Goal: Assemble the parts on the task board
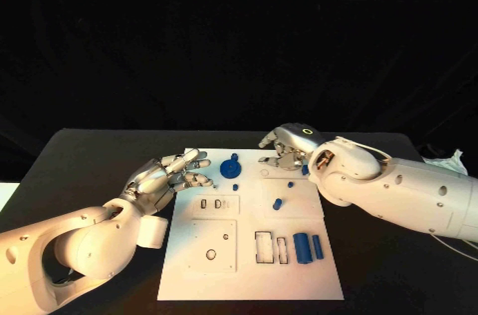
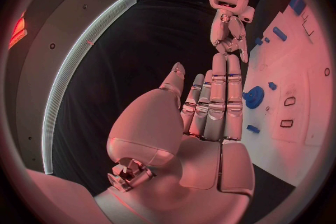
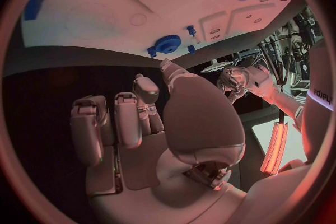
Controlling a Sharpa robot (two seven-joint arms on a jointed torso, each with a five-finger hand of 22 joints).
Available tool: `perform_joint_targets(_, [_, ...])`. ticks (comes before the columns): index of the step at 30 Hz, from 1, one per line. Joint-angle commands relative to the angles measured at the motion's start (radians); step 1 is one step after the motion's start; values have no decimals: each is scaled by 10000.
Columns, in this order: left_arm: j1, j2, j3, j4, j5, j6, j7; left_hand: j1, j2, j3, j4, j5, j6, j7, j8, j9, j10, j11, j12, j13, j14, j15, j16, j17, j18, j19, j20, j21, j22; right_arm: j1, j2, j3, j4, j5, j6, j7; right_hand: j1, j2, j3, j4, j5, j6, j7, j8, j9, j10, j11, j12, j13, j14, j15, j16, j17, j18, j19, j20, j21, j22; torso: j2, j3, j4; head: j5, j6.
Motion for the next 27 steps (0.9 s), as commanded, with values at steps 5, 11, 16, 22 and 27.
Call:
perform_joint_targets(5, [10,59,6,-51,1,181,46,-6,67,-12,-48,27,-65,3,-54,-2,-61,17,-6,-1,-85,-18,-17,8,96,-77,-23,49,15,-57,-1244,20,200,2791,256,2181,693,-266,93,-645,443,-181,35,-6,-13,26,40,207,168,550,39,-16,126,-87,887,41,23,2407,-66,56,-150,-55,90])
perform_joint_targets(11, [9,119,6,-112,1,204,36,-6,67,-12,-48,27,-65,3,-54,-2,-61,17,-6,-1,-85,-18,-17,8,96,-77,-23,49,15,-200,-1901,20,121,3436,436,2342,659,-416,-361,-882,851,-248,59,9,0,1045,95,3298,2171,689,91,424,822,-82,874,90,16,2393,-94,83,-170,-299,69])
perform_joint_targets(16, [8,138,5,-146,1,212,32,-6,67,-12,-48,27,-65,3,-54,-2,-61,17,-6,-1,-85,-18,-17,8,96,-77,-23,49,15,-363,-2105,19,-58,3540,491,2304,649,-342,-563,-977,1041,-238,81,9,6,1139,119,3839,2556,732,122,602,1104,-88,890,118,24,2415,-69,96,-188,-363,78])
perform_joint_targets(22, [7,161,4,-169,1,225,24,-6,67,-12,-48,27,-65,3,-54,-2,-61,17,-6,-1,-85,-18,-17,8,96,-77,-23,49,15,-501,-2078,19,-381,3486,535,2276,649,-326,-587,-988,1064,-237,88,11,6,1123,125,3830,2558,734,126,613,1122,-91,900,122,29,2428,-66,74,-157,-406,32])
perform_joint_targets(27, [6,164,4,-189,1,228,20,-6,67,-12,-48,27,-65,3,-54,-2,-61,17,-6,-1,-85,-18,-17,8,96,-77,-23,49,15,-550,-1973,19,-594,3419,530,2253,643,-316,-596,-988,1069,-232,93,13,7,1115,129,3819,2554,736,128,622,1137,-92,902,124,30,2432,-75,74,-157,-390,-6])
